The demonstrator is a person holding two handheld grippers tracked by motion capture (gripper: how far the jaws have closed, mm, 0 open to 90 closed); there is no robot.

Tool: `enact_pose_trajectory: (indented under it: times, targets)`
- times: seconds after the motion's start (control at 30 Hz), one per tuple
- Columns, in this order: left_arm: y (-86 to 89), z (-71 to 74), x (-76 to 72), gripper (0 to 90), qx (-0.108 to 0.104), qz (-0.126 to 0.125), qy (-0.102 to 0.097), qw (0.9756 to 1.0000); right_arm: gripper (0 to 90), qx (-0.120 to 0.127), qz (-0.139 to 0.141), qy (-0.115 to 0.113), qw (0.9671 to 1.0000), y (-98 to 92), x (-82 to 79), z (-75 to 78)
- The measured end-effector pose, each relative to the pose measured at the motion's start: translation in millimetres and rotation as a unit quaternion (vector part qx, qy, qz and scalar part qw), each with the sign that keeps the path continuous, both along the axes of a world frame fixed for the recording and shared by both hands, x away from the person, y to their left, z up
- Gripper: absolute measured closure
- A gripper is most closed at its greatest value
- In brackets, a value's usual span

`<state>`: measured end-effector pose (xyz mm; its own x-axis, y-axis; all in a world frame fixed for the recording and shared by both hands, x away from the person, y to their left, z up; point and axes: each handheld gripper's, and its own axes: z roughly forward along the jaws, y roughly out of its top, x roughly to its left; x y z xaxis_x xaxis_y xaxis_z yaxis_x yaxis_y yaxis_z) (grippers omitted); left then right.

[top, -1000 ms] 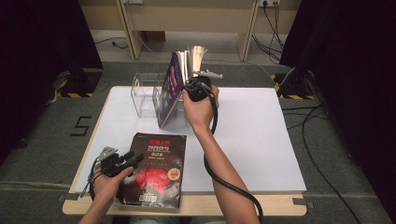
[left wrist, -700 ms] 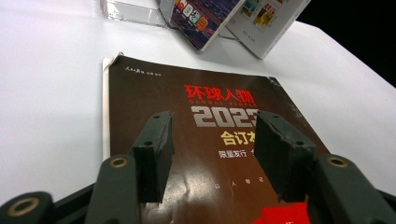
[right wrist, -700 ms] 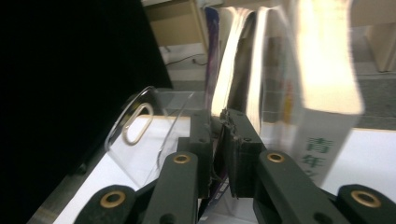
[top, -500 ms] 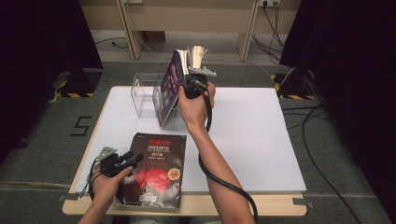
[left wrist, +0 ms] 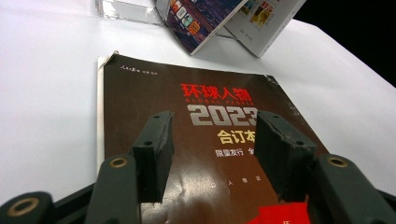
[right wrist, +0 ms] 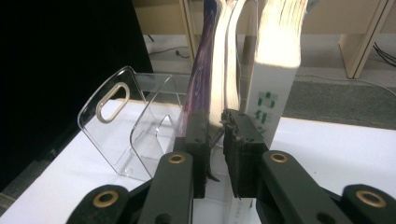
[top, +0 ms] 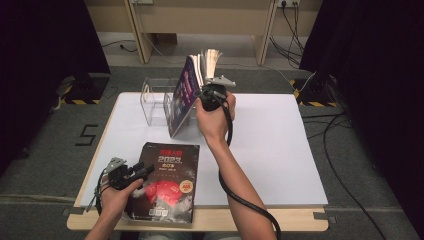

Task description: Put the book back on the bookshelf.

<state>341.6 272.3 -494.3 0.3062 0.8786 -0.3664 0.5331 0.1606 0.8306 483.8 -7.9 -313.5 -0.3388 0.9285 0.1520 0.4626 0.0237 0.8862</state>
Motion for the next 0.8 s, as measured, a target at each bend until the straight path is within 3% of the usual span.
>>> enact_pose_trajectory:
  times: [0.17, 0.27, 0.53, 0.8]
  targets:
    - [0.1, 0.3, 0.2, 46.7, 0.0, 0.001, -0.001, 1.0, 76.7, 0.024, 0.014, 0.021, 0.9994, -1.4, -4.4, -8.0]
    - [-0.5, 0.0, 0.0, 46.6, 0.001, -0.001, 0.0, 1.0, 78.7, 0.028, 0.032, 0.043, 0.9982, 2.6, -6.5, -22.9]
    - [-0.4, -0.1, 0.1, 46.6, -0.001, 0.0, 0.0, 1.0, 80.6, 0.033, 0.043, 0.059, 0.9968, 12.1, 0.5, -36.6]
    - [-0.8, -0.2, 0.2, 46.6, 0.001, -0.002, 0.0, 1.0, 86.9, 0.037, 0.041, 0.062, 0.9965, 14.4, 4.9, -36.6]
